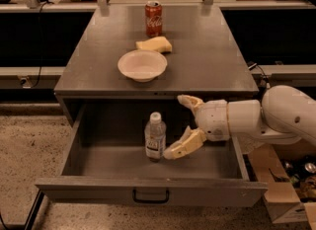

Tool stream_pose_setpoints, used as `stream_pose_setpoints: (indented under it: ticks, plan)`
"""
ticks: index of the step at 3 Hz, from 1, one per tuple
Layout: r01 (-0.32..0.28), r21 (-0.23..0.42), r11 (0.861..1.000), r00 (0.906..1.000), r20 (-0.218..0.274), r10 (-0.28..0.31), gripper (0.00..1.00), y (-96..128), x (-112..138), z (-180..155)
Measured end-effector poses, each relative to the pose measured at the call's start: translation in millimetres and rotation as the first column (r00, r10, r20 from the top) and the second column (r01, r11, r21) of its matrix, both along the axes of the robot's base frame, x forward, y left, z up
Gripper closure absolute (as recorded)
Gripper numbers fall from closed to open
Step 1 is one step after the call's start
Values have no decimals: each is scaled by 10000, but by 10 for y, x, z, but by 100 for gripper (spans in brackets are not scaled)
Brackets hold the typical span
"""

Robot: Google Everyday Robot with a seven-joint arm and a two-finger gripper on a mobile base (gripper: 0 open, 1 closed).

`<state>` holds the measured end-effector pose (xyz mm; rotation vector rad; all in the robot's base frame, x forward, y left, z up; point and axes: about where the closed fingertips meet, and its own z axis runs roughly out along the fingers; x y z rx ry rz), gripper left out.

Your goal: Place blue plastic bottle into top drawer

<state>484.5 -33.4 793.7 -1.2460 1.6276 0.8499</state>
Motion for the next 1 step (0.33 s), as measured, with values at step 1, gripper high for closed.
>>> stream_pose_setpoints:
  ticks: [1]
  plan:
    - [637,119,9979,9974,319,-640,0,-254,60,140]
